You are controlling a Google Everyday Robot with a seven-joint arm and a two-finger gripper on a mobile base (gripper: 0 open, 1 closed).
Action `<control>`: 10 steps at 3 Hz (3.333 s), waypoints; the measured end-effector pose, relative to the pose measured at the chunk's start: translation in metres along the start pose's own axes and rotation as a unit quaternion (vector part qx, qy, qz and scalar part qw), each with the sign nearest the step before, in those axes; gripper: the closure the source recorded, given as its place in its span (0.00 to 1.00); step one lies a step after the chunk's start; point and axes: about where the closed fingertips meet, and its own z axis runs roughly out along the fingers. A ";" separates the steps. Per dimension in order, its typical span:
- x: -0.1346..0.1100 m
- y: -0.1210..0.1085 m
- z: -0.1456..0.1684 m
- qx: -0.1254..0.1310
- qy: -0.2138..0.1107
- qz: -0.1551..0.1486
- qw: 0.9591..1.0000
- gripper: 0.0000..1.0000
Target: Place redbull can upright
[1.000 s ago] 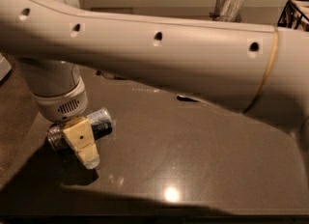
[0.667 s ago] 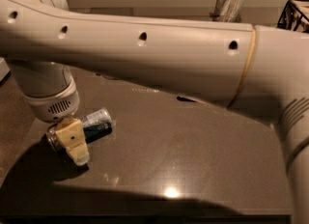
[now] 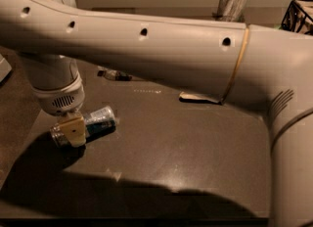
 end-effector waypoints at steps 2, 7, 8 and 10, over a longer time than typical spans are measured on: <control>0.056 -0.031 -0.067 -0.010 -0.136 0.074 0.988 1.00; 0.100 -0.032 -0.121 0.084 -0.472 0.262 0.837 1.00; 0.108 -0.033 -0.124 0.126 -0.519 0.295 0.792 1.00; 0.125 -0.024 -0.121 0.199 -0.572 0.325 0.727 1.00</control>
Offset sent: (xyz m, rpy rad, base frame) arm 0.0737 -0.0648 0.1032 0.3095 0.2385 -0.2074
